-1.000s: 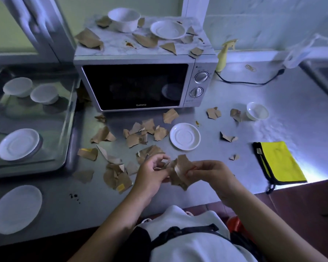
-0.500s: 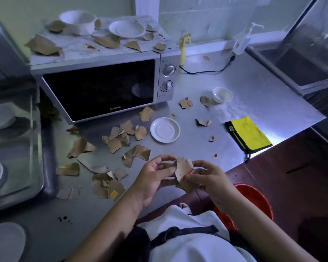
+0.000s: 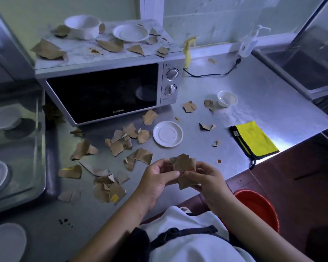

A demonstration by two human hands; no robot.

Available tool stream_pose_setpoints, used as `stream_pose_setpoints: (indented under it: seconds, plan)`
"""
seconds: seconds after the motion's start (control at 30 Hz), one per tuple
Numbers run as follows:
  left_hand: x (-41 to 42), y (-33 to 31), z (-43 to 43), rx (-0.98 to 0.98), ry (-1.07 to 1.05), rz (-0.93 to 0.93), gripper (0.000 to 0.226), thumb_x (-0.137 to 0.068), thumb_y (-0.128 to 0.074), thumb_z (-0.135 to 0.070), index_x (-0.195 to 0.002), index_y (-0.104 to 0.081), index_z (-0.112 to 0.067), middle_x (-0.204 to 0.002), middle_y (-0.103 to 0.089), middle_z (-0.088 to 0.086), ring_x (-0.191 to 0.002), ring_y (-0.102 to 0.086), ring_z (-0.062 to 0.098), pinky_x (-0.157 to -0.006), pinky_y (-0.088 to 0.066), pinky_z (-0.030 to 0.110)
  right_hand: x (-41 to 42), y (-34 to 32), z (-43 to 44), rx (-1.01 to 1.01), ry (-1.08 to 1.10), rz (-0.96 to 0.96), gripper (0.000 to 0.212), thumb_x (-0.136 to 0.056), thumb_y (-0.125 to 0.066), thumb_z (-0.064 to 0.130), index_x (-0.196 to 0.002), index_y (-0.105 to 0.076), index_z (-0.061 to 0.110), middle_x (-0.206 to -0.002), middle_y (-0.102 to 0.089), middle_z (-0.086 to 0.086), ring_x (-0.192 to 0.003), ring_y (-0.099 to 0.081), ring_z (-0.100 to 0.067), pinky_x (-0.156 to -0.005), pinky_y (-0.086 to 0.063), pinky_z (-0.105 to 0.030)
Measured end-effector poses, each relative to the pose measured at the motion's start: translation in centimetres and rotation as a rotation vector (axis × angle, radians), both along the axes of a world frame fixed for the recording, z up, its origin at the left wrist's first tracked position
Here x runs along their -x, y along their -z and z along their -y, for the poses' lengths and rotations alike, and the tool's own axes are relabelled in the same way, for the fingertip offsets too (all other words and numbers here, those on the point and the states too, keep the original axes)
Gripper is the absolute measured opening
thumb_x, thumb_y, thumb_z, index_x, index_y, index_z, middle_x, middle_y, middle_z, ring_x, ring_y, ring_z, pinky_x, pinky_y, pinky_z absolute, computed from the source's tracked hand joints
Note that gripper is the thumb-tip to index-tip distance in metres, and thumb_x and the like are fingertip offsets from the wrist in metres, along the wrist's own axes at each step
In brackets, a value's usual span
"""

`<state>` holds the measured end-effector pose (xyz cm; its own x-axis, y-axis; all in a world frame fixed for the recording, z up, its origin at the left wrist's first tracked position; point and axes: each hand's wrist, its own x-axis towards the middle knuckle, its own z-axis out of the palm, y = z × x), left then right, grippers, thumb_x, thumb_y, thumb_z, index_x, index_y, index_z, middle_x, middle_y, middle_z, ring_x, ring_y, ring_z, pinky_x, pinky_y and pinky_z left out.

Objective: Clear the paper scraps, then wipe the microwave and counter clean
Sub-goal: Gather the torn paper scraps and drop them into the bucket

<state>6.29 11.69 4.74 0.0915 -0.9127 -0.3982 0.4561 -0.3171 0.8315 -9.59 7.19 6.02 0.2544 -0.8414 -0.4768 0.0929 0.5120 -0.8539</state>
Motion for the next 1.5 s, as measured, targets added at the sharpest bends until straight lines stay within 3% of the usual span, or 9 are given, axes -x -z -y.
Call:
stream_pose_setpoints:
  seconds: [0.33, 0.5, 0.67, 0.9, 1.13, 1.27, 1.33, 1.4, 1.5]
  plan:
    - [2.2, 0.1, 3.5, -0.109, -0.214, 0.094, 0.026, -0.084, -0.067, 0.006, -0.107, -0.069, -0.006, -0.100, -0.075, 0.014, -0.091, -0.070, 0.023, -0.078, -0.058, 0.033, 3.4, 0.8, 9.3, -0.046, -0.192, 0.002, 0.005, -0.086, -0.074, 0.018, -0.091, -0.072, 0.016, -0.088, -0.073, -0.006, -0.081, -0.072, -0.020, -0.071, -0.056, -0.028]
    - [3.3, -0.1, 4.7, -0.174, -0.364, 0.032, 0.034, -0.068, -0.071, -0.006, -0.102, -0.068, -0.008, -0.093, -0.074, 0.011, -0.086, -0.068, 0.022, -0.075, -0.057, 0.036, 7.7, 5.4, 17.7, 0.213, -0.193, -0.631, 0.013, -0.085, -0.075, 0.016, -0.096, -0.070, 0.020, -0.096, -0.068, -0.006, -0.074, -0.063, -0.021, -0.052, -0.047, -0.030]
    - [4.6, 0.5, 5.3, -0.236, -0.423, 0.069, 0.042, -0.067, -0.071, -0.009, -0.109, -0.068, -0.005, -0.103, -0.072, 0.020, -0.091, -0.068, 0.028, -0.080, -0.055, 0.041, 9.9, 10.6, 25.0, 0.418, -0.416, -1.012, 0.034, -0.088, -0.070, 0.020, -0.122, -0.063, 0.016, -0.122, -0.062, -0.010, -0.094, -0.059, -0.023, -0.074, -0.046, -0.032]
    - [5.9, 1.2, 5.9, -0.362, -0.516, 0.110, 0.026, -0.084, -0.065, 0.008, -0.097, -0.075, -0.012, -0.103, -0.074, 0.018, -0.095, -0.072, 0.031, -0.089, -0.056, 0.047, 7.3, 13.7, 30.1, 0.661, -0.659, -1.286, 0.050, -0.089, -0.060, 0.025, -0.138, -0.052, 0.022, -0.136, -0.053, -0.012, -0.126, -0.043, -0.035, -0.102, -0.034, -0.044]
    - [7.4, 0.7, 8.5, -0.323, -0.611, 0.073, 0.031, -0.085, -0.061, 0.012, -0.107, -0.071, -0.008, -0.105, -0.074, 0.019, -0.096, -0.072, 0.031, -0.075, -0.060, 0.036, 6.5, 14.7, 31.7, 0.634, -0.471, -1.188, 0.027, -0.093, -0.052, 0.018, -0.109, -0.073, 0.020, -0.106, -0.067, -0.012, -0.113, -0.048, -0.034, -0.090, -0.030, -0.039]
    - [9.4, 0.4, 8.1, -0.341, -0.582, 0.077, 0.032, -0.085, -0.063, 0.011, -0.109, -0.071, -0.008, -0.106, -0.074, 0.018, -0.100, -0.072, 0.032, -0.077, -0.059, 0.037, 7.1, 12.6, 30.5, 0.422, -0.358, -0.870, 0.021, -0.092, -0.058, 0.019, -0.102, -0.076, 0.018, -0.075, -0.064, -0.005, -0.073, -0.059, -0.030, -0.067, -0.038, -0.033]
    - [9.9, 0.1, 7.9, -0.351, -0.591, 0.094, 0.031, -0.086, -0.061, 0.012, -0.111, -0.068, -0.005, -0.105, -0.074, 0.019, -0.099, -0.071, 0.033, -0.078, -0.059, 0.039, 7.4, 10.5, 28.5, 0.305, -0.349, -0.610, 0.019, -0.095, -0.059, 0.021, -0.102, -0.076, 0.016, -0.080, -0.067, -0.004, -0.064, -0.059, -0.025, -0.060, -0.041, -0.030]
    - [10.2, -0.2, 7.9, -0.348, -0.607, 0.101, 0.030, -0.086, -0.060, 0.013, -0.110, -0.067, -0.002, -0.104, -0.073, 0.020, -0.099, -0.071, 0.033, -0.079, -0.060, 0.040, 7.8, 7.9, 25.9, 0.261, -0.431, -0.468, 0.020, -0.099, -0.056, 0.020, -0.104, -0.075, 0.018, -0.096, -0.069, 0.002, -0.074, -0.067, -0.018, -0.060, -0.043, -0.028]
    - [10.8, -0.6, 8.0, -0.338, -0.625, 0.134, 0.029, -0.087, -0.059, 0.012, -0.109, -0.068, -0.004, -0.104, -0.074, 0.019, -0.098, -0.071, 0.032, -0.084, -0.058, 0.044, 8.6, 4.4, 22.4, 0.183, -0.646, -0.272, 0.025, -0.102, -0.051, 0.017, -0.108, -0.074, 0.019, -0.101, -0.070, 0.004, -0.083, -0.064, -0.019, -0.077, -0.049, -0.029]
